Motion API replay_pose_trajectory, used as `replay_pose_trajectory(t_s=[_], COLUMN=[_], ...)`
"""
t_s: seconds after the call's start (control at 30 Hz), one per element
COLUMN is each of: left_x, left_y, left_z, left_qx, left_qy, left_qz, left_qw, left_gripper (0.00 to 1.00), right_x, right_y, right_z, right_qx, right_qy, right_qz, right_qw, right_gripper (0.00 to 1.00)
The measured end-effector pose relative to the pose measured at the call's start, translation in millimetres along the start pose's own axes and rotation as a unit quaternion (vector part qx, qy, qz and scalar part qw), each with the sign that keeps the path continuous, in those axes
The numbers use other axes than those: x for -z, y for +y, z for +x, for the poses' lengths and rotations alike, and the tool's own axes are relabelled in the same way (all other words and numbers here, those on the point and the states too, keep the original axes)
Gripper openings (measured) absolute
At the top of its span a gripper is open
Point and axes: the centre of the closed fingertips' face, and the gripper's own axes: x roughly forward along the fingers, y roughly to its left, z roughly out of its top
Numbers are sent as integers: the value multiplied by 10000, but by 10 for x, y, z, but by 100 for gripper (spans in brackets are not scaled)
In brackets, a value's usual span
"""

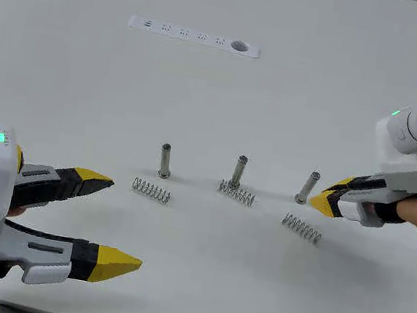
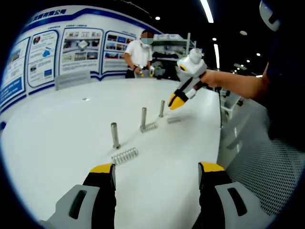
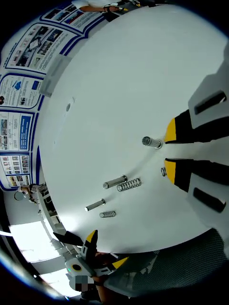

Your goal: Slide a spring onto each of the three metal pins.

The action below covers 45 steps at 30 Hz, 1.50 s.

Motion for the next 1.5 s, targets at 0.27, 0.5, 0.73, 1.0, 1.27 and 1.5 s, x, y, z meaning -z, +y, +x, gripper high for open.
replay_pose_trajectory(t_s=[0.27, 0.5, 0.73, 1.0, 1.27, 1.5], left_x=[-1, 15, 30, 36, 22, -120], left_y=[-2, -9, -24, -32, -52, -74], left_z=[-3, 0, 6, 6, -10, -41], left_qx=[-1, 9, 38, 54, 90, 182], left_qy=[26, 99, 164, 193, 214, 124], left_qz=[36, 102, 153, 170, 206, 246], left_qw=[10000, 9999, 9997, 9997, 9995, 9995], left_gripper=[72, 72, 72, 72, 71, 69], right_x=[105, 266, 388, 426, 424, 436], right_y=[120, 226, 253, 235, 227, 244], right_z=[10, 47, 78, 121, 166, 158], right_qx=[-213, -464, -659, -790, -920, -1016], right_qy=[81, 297, 547, 795, 935, 983], right_qz=[-214, -577, -913, -1304, -1492, -1433], right_qw=[9995, 9968, 9921, 9851, 9801, 9795], right_gripper=[15, 16, 16, 16, 15, 12])
